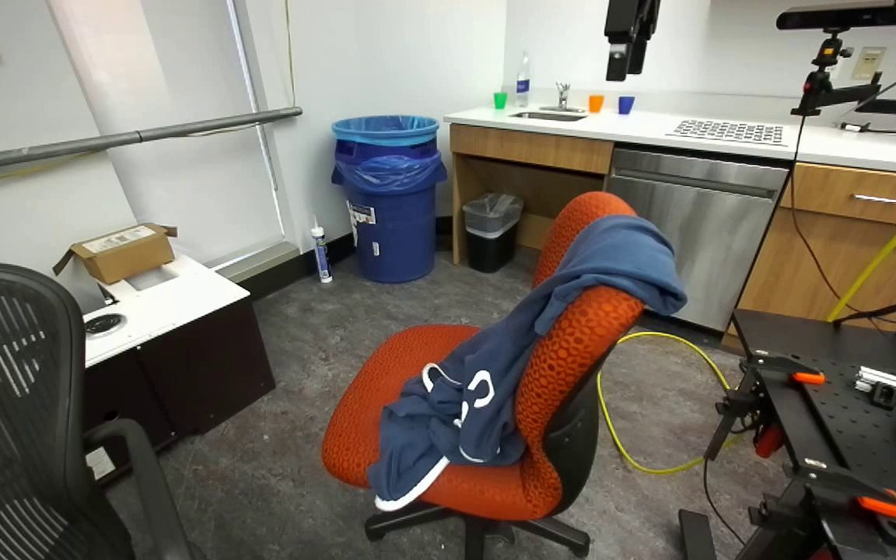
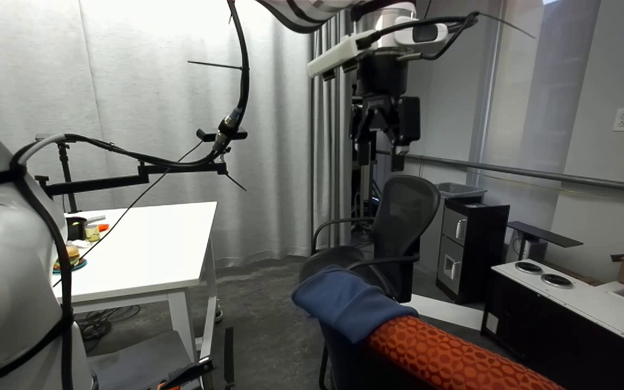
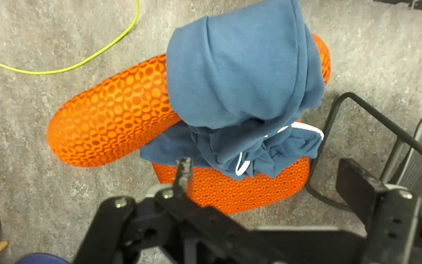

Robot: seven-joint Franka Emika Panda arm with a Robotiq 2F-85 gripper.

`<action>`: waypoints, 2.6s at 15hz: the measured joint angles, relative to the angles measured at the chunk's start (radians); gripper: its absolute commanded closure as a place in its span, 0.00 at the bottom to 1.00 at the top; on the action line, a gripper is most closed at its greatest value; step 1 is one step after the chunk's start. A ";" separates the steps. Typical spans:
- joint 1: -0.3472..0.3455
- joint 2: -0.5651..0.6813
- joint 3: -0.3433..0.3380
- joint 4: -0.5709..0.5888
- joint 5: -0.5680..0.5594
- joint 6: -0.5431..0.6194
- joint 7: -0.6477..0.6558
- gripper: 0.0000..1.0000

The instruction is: Put the jumper on the armchair seat

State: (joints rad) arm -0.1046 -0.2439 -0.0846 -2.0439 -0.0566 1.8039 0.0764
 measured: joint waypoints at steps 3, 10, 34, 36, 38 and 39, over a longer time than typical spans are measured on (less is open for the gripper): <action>0.000 -0.037 0.000 -0.096 -0.016 0.003 0.000 0.00; -0.001 -0.024 -0.009 -0.224 -0.036 0.078 0.000 0.00; -0.033 0.117 -0.045 -0.365 -0.075 0.369 -0.060 0.12; -0.033 0.145 -0.043 -0.356 -0.077 0.383 -0.063 0.39; -0.032 0.168 -0.041 -0.343 -0.078 0.388 -0.064 0.55; -0.030 0.176 -0.038 -0.335 -0.078 0.388 -0.064 0.62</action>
State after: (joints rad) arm -0.1351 -0.0680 -0.1227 -2.3788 -0.1350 2.1921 0.0128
